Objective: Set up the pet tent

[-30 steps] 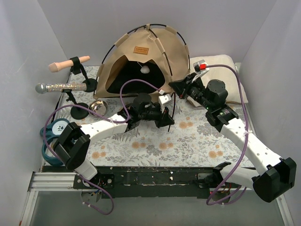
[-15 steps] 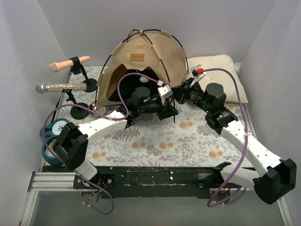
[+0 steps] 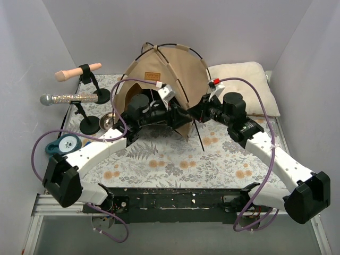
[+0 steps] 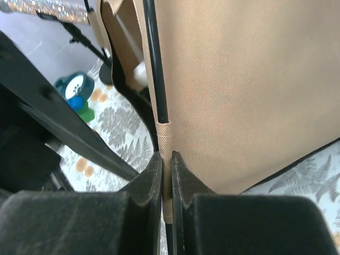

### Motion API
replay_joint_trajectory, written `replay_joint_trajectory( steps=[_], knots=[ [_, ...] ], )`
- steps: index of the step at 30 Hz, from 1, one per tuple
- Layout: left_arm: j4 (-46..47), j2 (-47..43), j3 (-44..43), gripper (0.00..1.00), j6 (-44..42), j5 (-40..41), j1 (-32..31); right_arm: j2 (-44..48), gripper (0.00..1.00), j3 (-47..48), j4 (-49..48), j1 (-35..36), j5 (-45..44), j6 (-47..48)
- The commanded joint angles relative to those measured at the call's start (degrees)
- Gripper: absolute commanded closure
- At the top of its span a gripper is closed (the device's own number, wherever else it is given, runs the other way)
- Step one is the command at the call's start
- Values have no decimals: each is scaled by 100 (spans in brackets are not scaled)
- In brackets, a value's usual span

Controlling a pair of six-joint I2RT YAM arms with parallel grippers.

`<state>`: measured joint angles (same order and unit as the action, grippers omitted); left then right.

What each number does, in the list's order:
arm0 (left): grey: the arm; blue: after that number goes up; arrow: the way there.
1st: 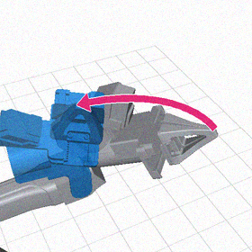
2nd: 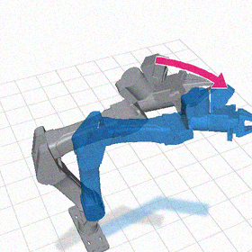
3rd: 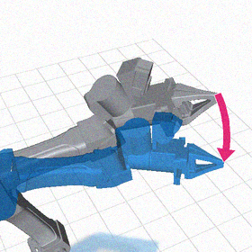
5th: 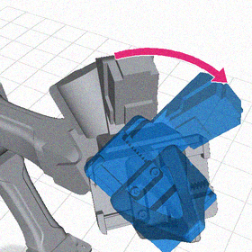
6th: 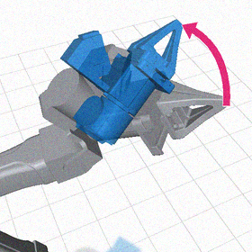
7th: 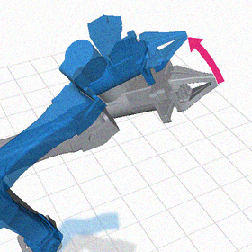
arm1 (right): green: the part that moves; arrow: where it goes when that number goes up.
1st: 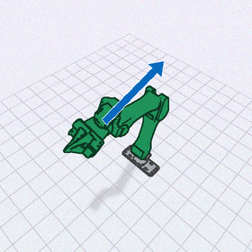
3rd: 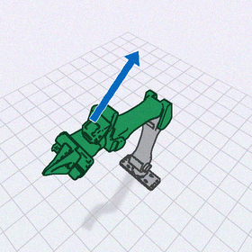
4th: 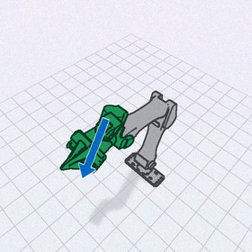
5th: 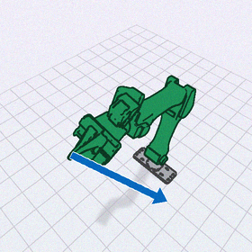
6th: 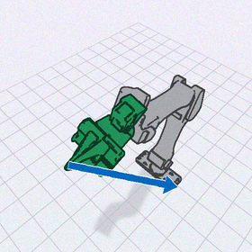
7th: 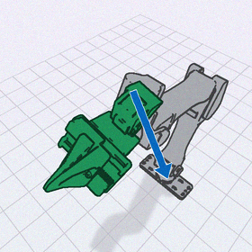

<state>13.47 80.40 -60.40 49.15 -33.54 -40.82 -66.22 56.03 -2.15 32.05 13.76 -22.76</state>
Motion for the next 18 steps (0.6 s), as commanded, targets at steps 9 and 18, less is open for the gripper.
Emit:
replay_joint_trajectory(
  steps=[9, 18],
  knots=[
    [314, -789, 1020, 42, 1815, 14, 4, -559, 99, 768, 268, 91, 48, -1124],
    [753, -798, 1531, 41, 2697, 392, -436, -840, 99, 1085, -92, 91, -128, -1538]
  ],
)
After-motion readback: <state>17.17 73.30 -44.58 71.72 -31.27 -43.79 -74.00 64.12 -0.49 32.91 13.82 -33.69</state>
